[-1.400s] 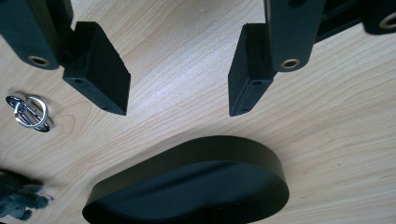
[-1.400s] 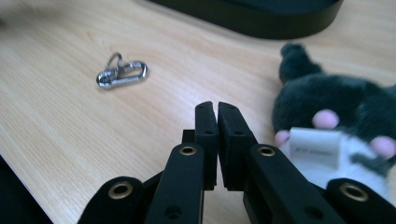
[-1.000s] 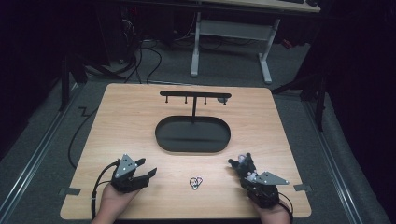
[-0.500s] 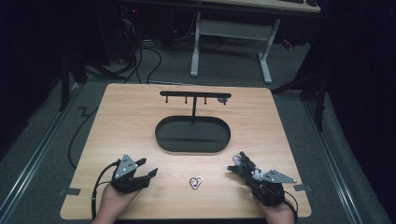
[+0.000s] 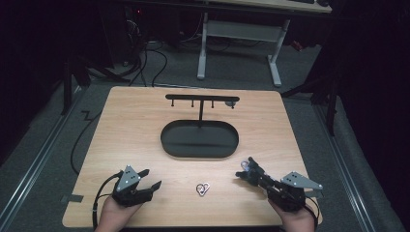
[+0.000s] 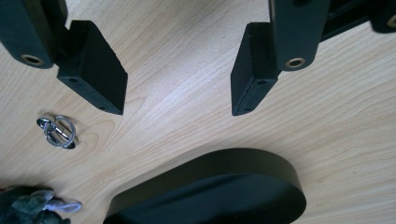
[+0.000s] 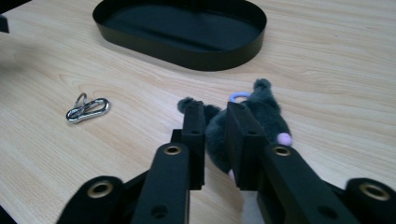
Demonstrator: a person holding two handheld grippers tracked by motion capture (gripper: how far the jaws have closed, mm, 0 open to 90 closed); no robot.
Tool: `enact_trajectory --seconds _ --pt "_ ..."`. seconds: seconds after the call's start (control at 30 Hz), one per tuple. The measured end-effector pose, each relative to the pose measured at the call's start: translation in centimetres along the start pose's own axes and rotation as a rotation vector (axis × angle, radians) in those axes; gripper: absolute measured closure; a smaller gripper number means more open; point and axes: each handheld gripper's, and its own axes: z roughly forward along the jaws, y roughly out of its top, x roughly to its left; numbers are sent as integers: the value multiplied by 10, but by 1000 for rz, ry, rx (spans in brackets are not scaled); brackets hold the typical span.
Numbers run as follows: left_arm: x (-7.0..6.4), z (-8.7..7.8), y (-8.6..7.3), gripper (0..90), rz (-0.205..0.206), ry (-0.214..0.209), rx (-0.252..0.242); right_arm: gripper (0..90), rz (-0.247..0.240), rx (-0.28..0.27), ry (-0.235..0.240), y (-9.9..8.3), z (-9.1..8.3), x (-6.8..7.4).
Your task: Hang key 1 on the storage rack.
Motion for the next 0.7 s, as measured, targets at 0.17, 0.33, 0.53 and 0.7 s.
enact_trajectory --seconds 0.17,0.33,0.53,0.7 --pt "5 -1 -2 372 -11 -8 -11 725 27 54 -9 5 1 -9" --pt "6 -1 -3 368 9 -13 -9 674 44 134 -23 8 6 -15" --pt "7 0 -5 367 23 -16 -2 577 47 204 -35 15 6 -20" --pt "8 1 -8 365 26 -20 9 479 61 266 -47 16 9 -23"
